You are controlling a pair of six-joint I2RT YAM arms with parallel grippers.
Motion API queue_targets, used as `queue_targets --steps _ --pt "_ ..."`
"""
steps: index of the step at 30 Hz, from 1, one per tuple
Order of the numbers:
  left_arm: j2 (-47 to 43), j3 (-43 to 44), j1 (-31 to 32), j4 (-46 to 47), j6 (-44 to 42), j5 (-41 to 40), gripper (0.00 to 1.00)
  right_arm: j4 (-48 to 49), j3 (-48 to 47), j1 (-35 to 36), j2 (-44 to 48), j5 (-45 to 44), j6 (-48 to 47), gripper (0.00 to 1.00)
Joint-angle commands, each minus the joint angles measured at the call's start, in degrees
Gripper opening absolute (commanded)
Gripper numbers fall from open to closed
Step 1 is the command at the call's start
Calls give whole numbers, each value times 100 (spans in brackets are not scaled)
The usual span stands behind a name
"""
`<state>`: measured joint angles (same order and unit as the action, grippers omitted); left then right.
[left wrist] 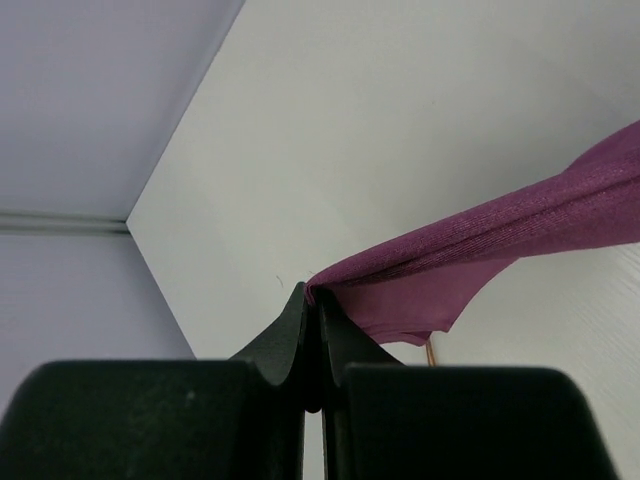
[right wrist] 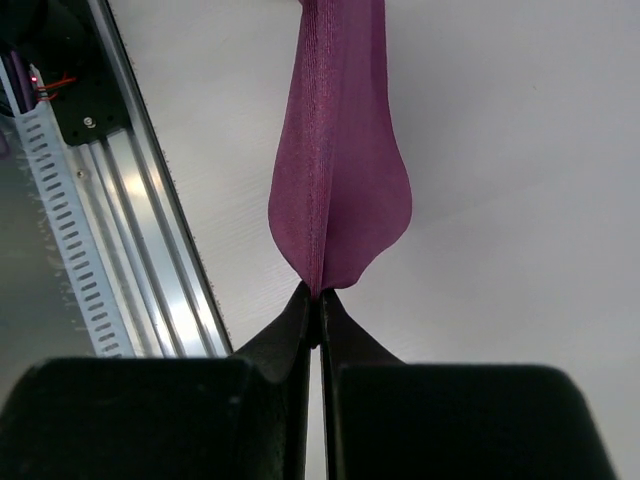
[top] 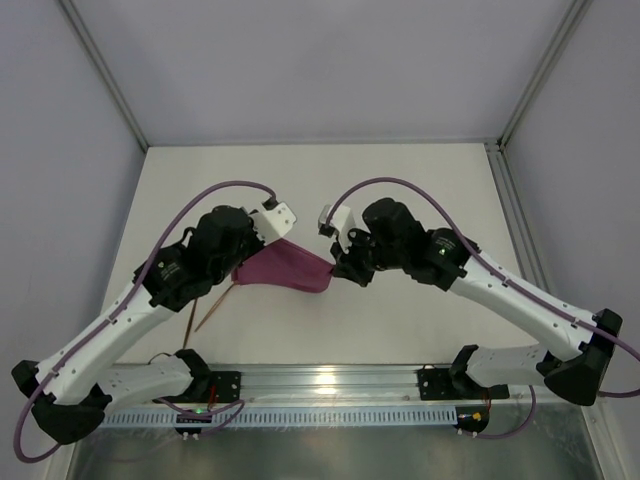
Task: Fold the napkin into a case and place the utensils inside
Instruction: Turn over the square folded napkin at the center of the board.
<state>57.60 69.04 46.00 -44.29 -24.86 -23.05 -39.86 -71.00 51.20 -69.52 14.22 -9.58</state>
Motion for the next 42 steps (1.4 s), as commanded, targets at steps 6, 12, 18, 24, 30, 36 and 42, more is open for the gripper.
queue_targets --steps 6,12,18,24,30,36,42 --pt "-144 -514 -722 886 -581 -806 0 1206 -257 126 -597 1381 1449 3" --pt "-188 -654 -1347 1502 -818 -956 0 2288 -283 382 -1292 1575 2487 3" --pt "-31 -698 -1515 2056 -1117 -974 0 2623 -73 399 -1372 1690 2935 3" --pt "890 -497 -1524 2635 -1232 -552 0 3115 947 -48 -1020 1926 3427 3" --pt "2218 231 -1515 3093 -986 221 0 3748 2036 -1136 -757 2498 3911 3" --pt "4010 1713 -1453 2866 -547 942 0 3678 2968 -2157 -335 2744 3780 3" --pt "5673 2772 -1015 2434 -528 1013 0 4318 4155 -3036 -387 2867 3989 3"
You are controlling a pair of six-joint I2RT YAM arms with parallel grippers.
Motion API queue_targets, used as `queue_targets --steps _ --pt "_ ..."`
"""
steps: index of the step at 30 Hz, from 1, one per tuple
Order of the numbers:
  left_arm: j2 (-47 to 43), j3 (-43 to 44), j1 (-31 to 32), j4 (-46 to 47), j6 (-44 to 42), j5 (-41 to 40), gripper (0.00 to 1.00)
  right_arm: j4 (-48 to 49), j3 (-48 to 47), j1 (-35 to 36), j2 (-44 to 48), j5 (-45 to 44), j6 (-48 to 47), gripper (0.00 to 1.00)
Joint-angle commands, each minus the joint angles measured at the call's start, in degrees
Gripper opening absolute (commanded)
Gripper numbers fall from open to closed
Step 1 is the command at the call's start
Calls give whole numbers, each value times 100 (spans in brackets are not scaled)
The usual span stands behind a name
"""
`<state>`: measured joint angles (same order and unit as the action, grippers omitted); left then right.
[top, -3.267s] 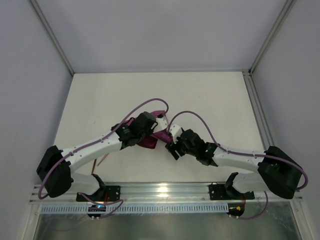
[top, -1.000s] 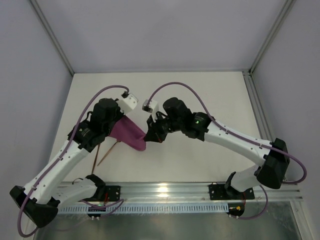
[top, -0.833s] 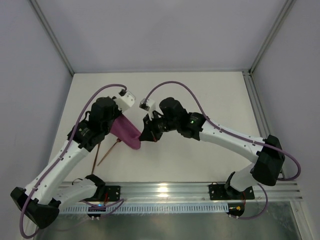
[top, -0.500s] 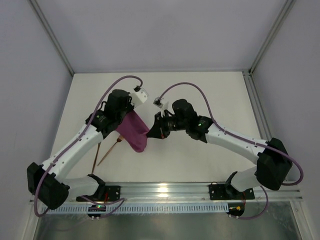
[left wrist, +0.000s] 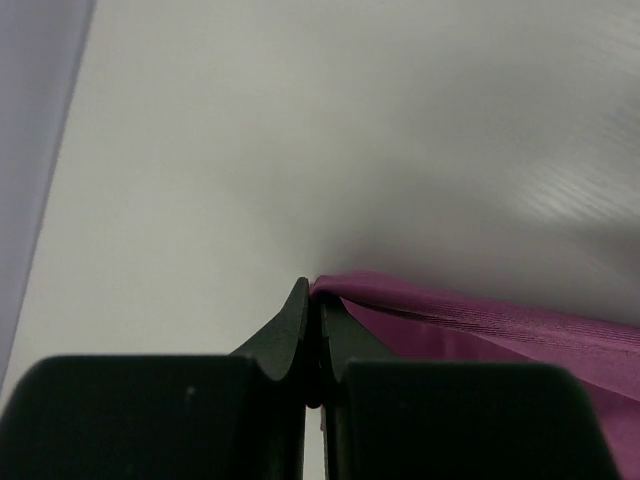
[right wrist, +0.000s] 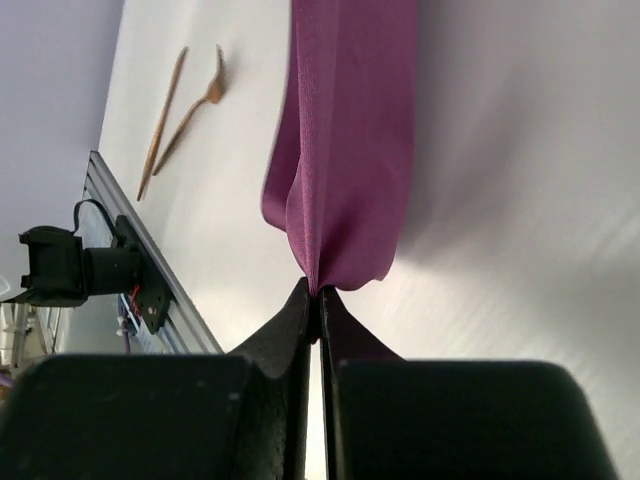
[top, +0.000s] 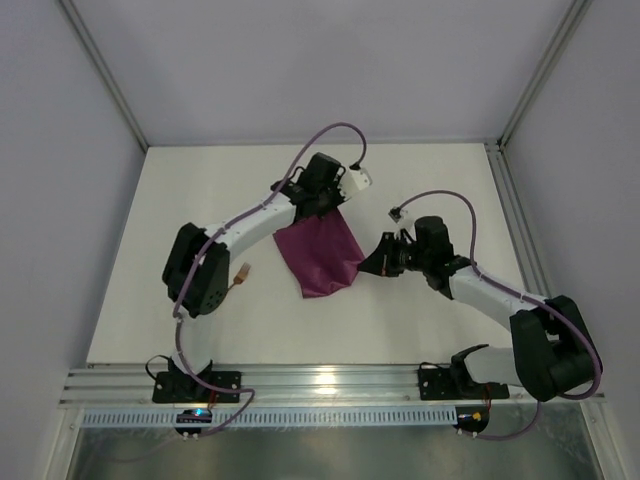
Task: Fold the napkin into a case and place the utensils inside
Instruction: Turn over the square folded napkin at the center of the board.
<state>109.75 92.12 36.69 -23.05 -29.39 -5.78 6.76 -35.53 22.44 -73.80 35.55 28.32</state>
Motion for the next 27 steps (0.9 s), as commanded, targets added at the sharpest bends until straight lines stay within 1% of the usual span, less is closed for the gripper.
queue_targets --steps 1,4,5,7,10,11,14,15,16,17,18,19,21,22,24,25,26,27 --pt "598 717 -13 284 -67 -705 0 -238 722 -239 6 751 244 3" --pt "1213 1237 242 20 64 -705 2 -97 1012 -468 23 664 332 3" --pt "1363 1578 364 -33 91 -714 4 -62 1143 -573 58 620 376 3" --pt "1759 1853 488 -121 74 -819 6 -17 1293 -635 120 471 499 3" --pt "2119 2222 717 -129 73 -872 16 -52 1540 -705 357 138 639 3" --pt "2181 2293 795 -130 91 -872 21 -79 1671 -723 532 58 684 3" --pt "2383 2548 919 -147 152 -907 29 -280 1952 -732 1005 -310 886 3" --pt "2436 2687 928 -147 153 -916 31 -324 2040 -732 1138 -399 956 6" --pt "2532 2767 971 -217 179 -951 38 -421 2137 -732 1262 -478 1044 9" --pt "2586 2864 989 -279 222 -986 41 -491 2286 -732 1515 -644 1114 14" --pt "2612 3012 1007 -331 258 -1012 45 -596 2339 -741 1639 -750 1123 25" --pt "2595 3057 1024 -384 310 -1013 53 -963 2357 -741 1771 -864 1115 32" --pt "2490 3137 1025 -489 512 -943 61 -1325 2296 -741 2165 -1172 1001 41" --pt "2437 3233 1025 -568 591 -908 65 -1701 2218 -741 2290 -1278 940 49" --pt "2183 3312 1025 -902 775 -863 67 -2089 1858 -741 2597 -1672 702 56" --pt "2077 3295 1016 -1034 837 -855 67 -2431 1683 -741 2651 -1796 597 64" --pt "1798 3234 1016 -1322 899 -828 67 -2573 1307 -749 2678 -1910 466 65" --pt "1612 2912 964 -1438 1039 -698 67 -2801 920 -741 2643 -2138 229 66"
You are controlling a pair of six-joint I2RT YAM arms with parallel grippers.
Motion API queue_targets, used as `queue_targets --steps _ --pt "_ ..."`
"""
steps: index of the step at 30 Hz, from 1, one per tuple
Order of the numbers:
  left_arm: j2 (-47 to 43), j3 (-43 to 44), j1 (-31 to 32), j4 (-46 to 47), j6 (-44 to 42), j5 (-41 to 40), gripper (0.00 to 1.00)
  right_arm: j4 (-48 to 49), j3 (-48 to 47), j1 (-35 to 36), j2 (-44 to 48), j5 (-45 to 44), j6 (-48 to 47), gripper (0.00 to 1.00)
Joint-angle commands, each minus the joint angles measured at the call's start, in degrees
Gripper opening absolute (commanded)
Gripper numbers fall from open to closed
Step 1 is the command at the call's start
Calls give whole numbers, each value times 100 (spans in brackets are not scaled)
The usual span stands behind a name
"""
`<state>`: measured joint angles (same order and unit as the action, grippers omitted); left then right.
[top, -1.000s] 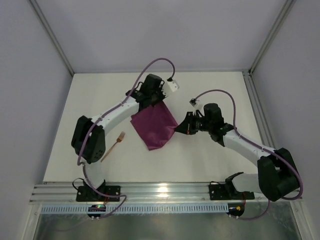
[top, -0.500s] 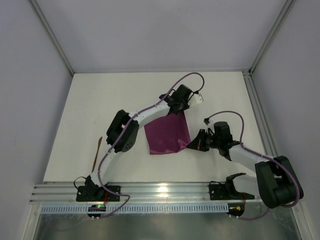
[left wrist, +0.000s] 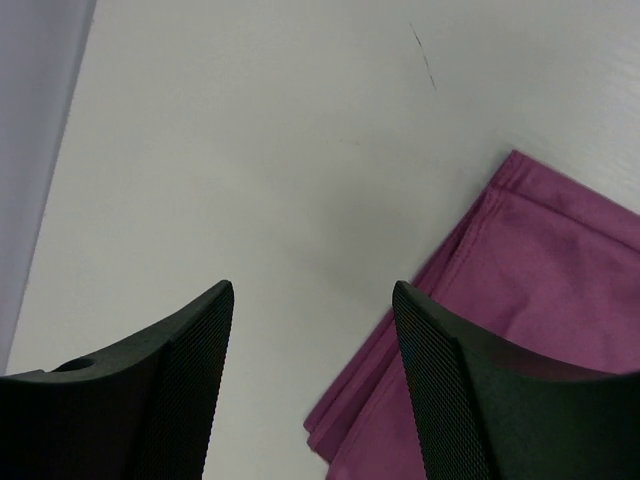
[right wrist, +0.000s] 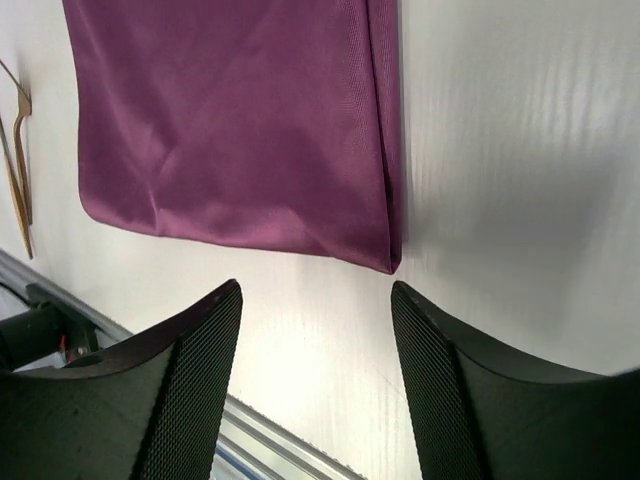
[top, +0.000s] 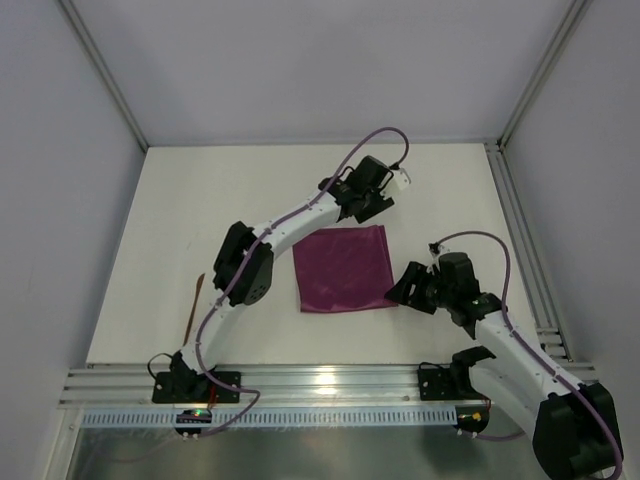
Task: Fold the napkin into a case and place the utensils inside
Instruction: Turn over the square folded napkin at the center of the board, then pick up the top corner of the square folded napkin from the center of the board.
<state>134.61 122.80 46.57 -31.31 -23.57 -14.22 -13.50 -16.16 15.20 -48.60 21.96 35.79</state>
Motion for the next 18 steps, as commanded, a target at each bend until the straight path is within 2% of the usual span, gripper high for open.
queue_targets --steps 1,3,4,6,7,8,11,13,15,17,18 --pt "-1083 -160 -68 -683 537 217 67 -795 -1020 -26 79 -885 -642 66" --pt "-1810 -1036 -182 -719 713 462 67 -638 -1476 -87 -131 -991 -836 68" --pt "-2059 -1370 -340 -701 923 551 66 -323 -1617 -131 -541 -931 -1011 68" --pt "-2699 -2232 -629 -666 1126 726 65 -6 -2126 -228 -1166 -886 -1405 57" --pt "-2894 -2495 -736 -657 1318 797 65 40 -2580 -228 -1883 -929 -1591 50" --pt "-3053 -2977 -850 -631 1416 850 64 84 -2802 -228 -2238 -939 -1732 39" --pt "-3484 -3560 -1246 -429 1653 947 64 172 -3646 -237 -3475 -598 -2111 33" --pt "-3503 -3921 -1447 -254 1715 1017 65 233 -4103 -237 -3927 -412 -2321 33" --pt "-3372 -4018 -1588 -183 1856 1114 66 321 -4324 -228 -4411 -359 -2419 39" --pt "-3082 -3966 -1642 -147 1944 1184 66 243 -4711 -228 -4692 -271 -2585 41" --pt "-2698 -3879 -1712 -34 2031 1271 65 199 -5060 -228 -5172 -262 -2629 43"
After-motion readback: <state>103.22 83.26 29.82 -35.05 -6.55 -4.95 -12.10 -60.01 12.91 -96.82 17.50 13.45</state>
